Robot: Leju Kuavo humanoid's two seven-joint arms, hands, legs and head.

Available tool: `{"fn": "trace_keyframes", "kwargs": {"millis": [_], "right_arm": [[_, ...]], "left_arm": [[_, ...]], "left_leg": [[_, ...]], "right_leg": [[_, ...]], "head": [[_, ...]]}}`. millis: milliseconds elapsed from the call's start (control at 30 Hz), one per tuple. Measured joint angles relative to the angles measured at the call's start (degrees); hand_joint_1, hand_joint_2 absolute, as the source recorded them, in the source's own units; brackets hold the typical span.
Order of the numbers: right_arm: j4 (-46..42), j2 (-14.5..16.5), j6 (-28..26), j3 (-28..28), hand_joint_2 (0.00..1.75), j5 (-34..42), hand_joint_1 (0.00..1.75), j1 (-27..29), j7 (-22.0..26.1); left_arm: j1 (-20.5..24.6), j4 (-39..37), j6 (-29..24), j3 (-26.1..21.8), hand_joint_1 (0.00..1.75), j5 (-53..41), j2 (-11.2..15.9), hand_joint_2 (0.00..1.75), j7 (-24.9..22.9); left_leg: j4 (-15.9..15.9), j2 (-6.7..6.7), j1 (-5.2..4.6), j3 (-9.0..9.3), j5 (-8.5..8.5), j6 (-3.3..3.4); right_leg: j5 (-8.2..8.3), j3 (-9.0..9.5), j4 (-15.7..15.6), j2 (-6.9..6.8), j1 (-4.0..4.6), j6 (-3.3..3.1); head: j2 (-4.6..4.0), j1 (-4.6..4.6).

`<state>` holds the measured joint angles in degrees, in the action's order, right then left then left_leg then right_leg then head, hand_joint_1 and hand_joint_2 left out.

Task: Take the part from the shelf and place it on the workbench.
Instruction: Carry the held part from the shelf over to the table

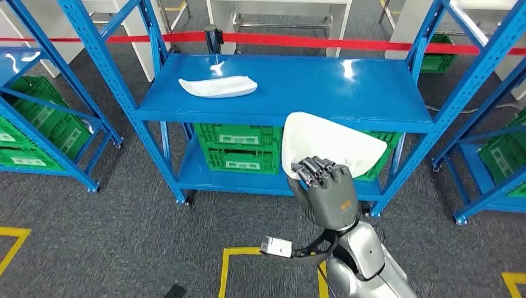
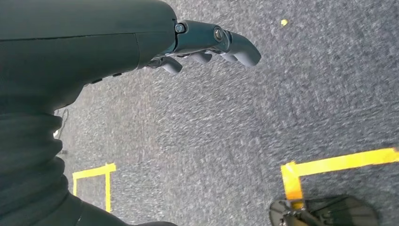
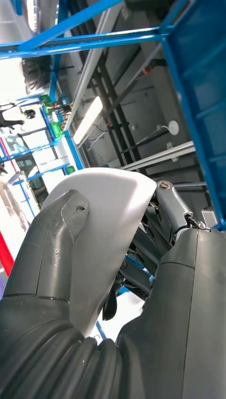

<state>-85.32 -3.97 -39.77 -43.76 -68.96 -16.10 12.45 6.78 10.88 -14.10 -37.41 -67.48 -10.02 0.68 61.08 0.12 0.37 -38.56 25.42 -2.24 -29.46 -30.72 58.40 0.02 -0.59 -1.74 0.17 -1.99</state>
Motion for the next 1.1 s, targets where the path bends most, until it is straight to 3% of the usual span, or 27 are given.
{"fn": "trace_keyframes", "kwargs": {"millis": [100,133,167,200,233,300,333,400,467,500,533,600,633,667,700,767,833,867,933,967,1000,1100], "right_arm": [[0.04,0.18,0.05,0.00,1.75,0.07,1.68,0.06,0.10],[0.05,0.19,0.07,0.00,1.75,0.08,1.68,0.11,0.14],[0.05,0.19,0.09,0.00,1.75,0.13,1.68,0.16,0.15],[0.05,0.18,0.14,0.00,1.75,0.25,1.68,0.20,0.16],[0.05,0.17,0.24,0.00,1.75,0.38,1.68,0.22,0.16],[0.04,0.16,0.50,0.01,1.75,0.70,1.68,0.29,0.14],[0.04,0.17,0.61,0.01,1.75,0.81,1.68,0.33,0.14],[0.03,0.17,0.67,0.01,1.75,0.93,1.68,0.45,0.09],[0.04,0.11,0.71,0.06,1.75,0.75,1.68,0.73,-0.11],[0.04,0.08,0.75,0.10,1.75,0.60,1.68,0.90,-0.20],[0.05,0.05,0.79,0.14,1.75,0.44,1.68,1.03,-0.28],[0.07,0.05,0.86,0.19,1.75,0.26,1.68,1.14,-0.33],[0.10,0.05,0.88,0.22,1.75,0.21,1.68,1.17,-0.35],[0.13,0.05,0.90,0.28,1.75,0.17,1.68,1.18,-0.37],[0.15,0.05,0.92,0.34,1.75,0.14,1.68,1.18,-0.37],[0.15,0.08,0.98,0.52,1.75,0.11,1.68,1.07,-0.42],[0.04,0.20,1.16,0.68,1.75,-0.12,1.68,0.91,-0.66],[-0.04,0.26,1.26,0.76,1.75,-0.35,1.68,0.84,-0.83],[-0.19,0.40,1.46,0.90,1.75,-1.04,1.68,0.84,-1.19],[-0.24,0.54,1.57,0.93,1.75,-1.36,1.68,0.83,-1.27],[-0.28,0.74,1.71,0.95,1.75,-1.66,1.68,0.86,-1.34],[-0.31,1.43,2.07,0.96,1.75,-2.31,1.68,0.95,-1.42]], "left_arm": [[-0.11,-0.04,0.00,-0.03,0.00,0.05,0.00,1.75,0.07],[-0.12,-0.04,0.00,-0.03,0.00,0.04,-0.01,1.75,0.12],[-0.11,-0.04,0.00,-0.03,0.00,0.04,-0.01,1.75,0.17],[-0.10,-0.04,0.00,-0.03,0.00,0.03,0.01,1.75,0.22],[-0.06,-0.03,0.00,-0.03,0.00,0.02,0.03,1.75,0.25],[0.11,0.00,0.00,-0.03,0.00,-0.03,0.06,1.75,0.24],[0.17,0.01,0.00,-0.03,0.00,-0.07,0.05,1.75,0.23],[0.17,0.02,0.00,-0.03,0.00,-0.14,0.05,1.75,0.11],[0.06,-0.04,0.01,-0.03,0.00,-0.22,0.04,1.75,-0.07],[0.00,-0.07,0.01,-0.03,0.00,-0.27,0.06,1.75,-0.16],[-0.07,-0.08,0.01,-0.03,0.00,-0.31,0.08,1.75,-0.23],[-0.21,-0.07,0.01,-0.03,0.00,-0.34,0.14,1.75,-0.32],[-0.30,-0.08,0.03,-0.03,0.00,-0.39,0.14,1.75,-0.31],[-0.37,-0.08,0.05,-0.03,0.00,-0.46,0.14,1.75,-0.29],[-0.40,-0.09,0.07,-0.03,0.00,-0.55,0.14,1.75,-0.24],[-0.33,-0.08,0.09,-0.03,0.00,-0.70,0.14,1.75,-0.14],[-0.18,-0.05,0.08,-0.03,0.00,-0.81,0.11,1.75,-0.11],[-0.09,-0.04,0.05,-0.03,0.00,-0.85,0.10,1.75,-0.15],[0.01,-0.04,-0.06,-0.03,0.00,-0.87,0.11,1.75,-0.30],[0.02,-0.03,-0.16,-0.03,0.00,-0.86,0.13,1.75,-0.38],[0.00,-0.04,-0.29,-0.03,0.00,-0.85,0.16,1.75,-0.44],[0.05,-0.04,-0.63,-0.03,0.00,-0.77,0.22,1.75,-0.46]], "left_leg": [[9.67,-0.07,0.26,-2.35,7.79,-0.71],[12.52,-0.07,0.31,-2.56,8.64,-0.87],[13.77,-0.06,0.35,-2.03,8.15,-0.94],[13.00,-0.06,0.40,-0.53,6.75,-0.96],[10.23,-0.07,0.47,2.02,5.28,-0.93],[2.19,-0.25,0.41,7.95,5.15,-0.58],[-0.89,-0.39,0.28,9.85,5.75,-0.24],[-2.92,-0.62,-0.08,10.55,6.16,0.73],[-3.10,-0.36,0.01,9.53,4.98,1.89],[-3.22,-0.18,0.07,8.92,4.21,2.46],[-3.30,-0.01,0.14,8.12,3.37,2.89],[-3.20,0.10,-0.02,6.17,1.78,3.29],[-3.08,0.14,-0.11,5.09,1.00,3.33],[-2.92,0.17,-0.20,3.98,0.25,3.33],[-2.71,0.20,-0.26,2.91,-0.42,3.28],[-2.18,0.21,-0.33,1.04,-1.63,3.07],[-1.82,0.13,-0.43,0.00,-2.69,2.56],[-1.85,0.12,-0.40,-0.15,-3.25,2.20],[-2.35,0.08,-0.28,-0.24,-4.37,1.39],[-2.28,0.03,-0.21,-0.51,-4.13,1.04],[-1.49,-0.04,-0.19,-1.02,-2.69,0.74],[7.20,-0.15,0.07,-3.11,6.17,-0.12]], "right_leg": [[2.10,-2.37,0.01,-0.14,-0.06,-0.43],[2.74,-3.25,0.10,-0.18,-0.04,-0.35],[3.33,-4.12,0.22,-0.22,-0.05,-0.24],[3.89,-4.98,0.38,-0.24,-0.07,-0.10],[4.44,-5.80,0.59,-0.25,-0.11,0.10],[5.43,-6.98,0.95,-0.22,-0.10,0.71],[5.94,-7.20,0.99,-0.22,-0.07,1.07],[7.05,-7.25,0.61,-0.22,-0.09,1.87],[6.88,-7.71,0.74,-0.10,-0.27,2.60],[5.17,-8.35,1.94,-0.04,-0.33,2.88],[2.46,-9.24,4.25,0.00,-0.38,3.05],[-3.33,-11.04,11.43,0.02,-0.35,3.24],[-4.57,-11.39,14.68,0.02,-0.32,3.26],[-4.41,-10.99,16.54,0.02,-0.26,3.19],[-3.17,-9.65,16.51,0.02,-0.20,3.04],[-0.91,-4.06,10.78,0.01,0.05,2.43],[-1.91,1.65,2.76,0.00,0.48,1.78],[-2.74,2.99,0.40,0.02,0.67,1.50],[-2.28,2.77,-0.72,0.01,0.80,0.90],[-1.57,2.29,-0.96,-0.06,0.70,0.47],[-0.70,1.65,-1.17,-0.14,0.55,0.02],[1.88,-1.01,-1.33,-0.24,0.26,-0.55]], "head": [[0.00,-0.21],[0.00,-0.20],[0.00,-0.21],[0.00,-0.21],[0.00,-0.21],[0.00,-0.28],[0.00,-0.30],[0.00,-0.37],[0.00,-0.42],[0.00,-0.37],[0.00,-0.30],[0.00,-0.18],[0.00,-0.15],[0.00,-0.13],[0.00,-0.11],[0.00,-0.12],[0.00,-0.12],[0.00,-0.03],[0.00,0.20],[0.00,0.32],[0.00,0.26],[0.00,-0.07]]}}
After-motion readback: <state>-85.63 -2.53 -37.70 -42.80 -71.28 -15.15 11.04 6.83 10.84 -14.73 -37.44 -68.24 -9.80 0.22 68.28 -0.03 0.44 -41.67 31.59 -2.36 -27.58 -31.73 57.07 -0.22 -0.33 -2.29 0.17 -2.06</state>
